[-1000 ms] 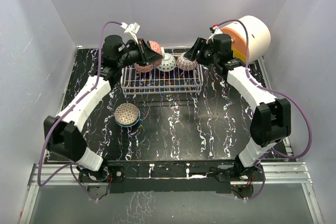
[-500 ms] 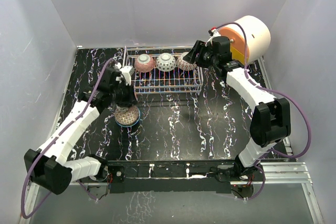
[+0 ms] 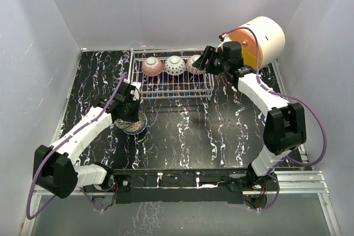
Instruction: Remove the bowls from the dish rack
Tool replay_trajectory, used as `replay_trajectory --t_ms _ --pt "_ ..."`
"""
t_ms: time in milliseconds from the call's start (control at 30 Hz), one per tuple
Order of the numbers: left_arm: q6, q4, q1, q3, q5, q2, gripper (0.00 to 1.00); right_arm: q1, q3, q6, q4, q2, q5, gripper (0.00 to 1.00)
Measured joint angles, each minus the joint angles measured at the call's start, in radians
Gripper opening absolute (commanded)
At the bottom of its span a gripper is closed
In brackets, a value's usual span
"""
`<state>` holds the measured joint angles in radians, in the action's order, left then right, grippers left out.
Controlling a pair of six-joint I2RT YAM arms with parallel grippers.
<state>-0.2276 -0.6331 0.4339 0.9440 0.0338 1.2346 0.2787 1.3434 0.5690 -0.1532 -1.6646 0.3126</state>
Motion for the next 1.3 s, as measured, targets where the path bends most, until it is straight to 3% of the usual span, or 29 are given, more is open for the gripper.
replay_trajectory --t_ms 1300 --pt "-0.049 -0.152 0.277 0.143 0.301 0.267 0.0 -0.001 -0.018 -0.015 0.0 0.0 0.0 0.6"
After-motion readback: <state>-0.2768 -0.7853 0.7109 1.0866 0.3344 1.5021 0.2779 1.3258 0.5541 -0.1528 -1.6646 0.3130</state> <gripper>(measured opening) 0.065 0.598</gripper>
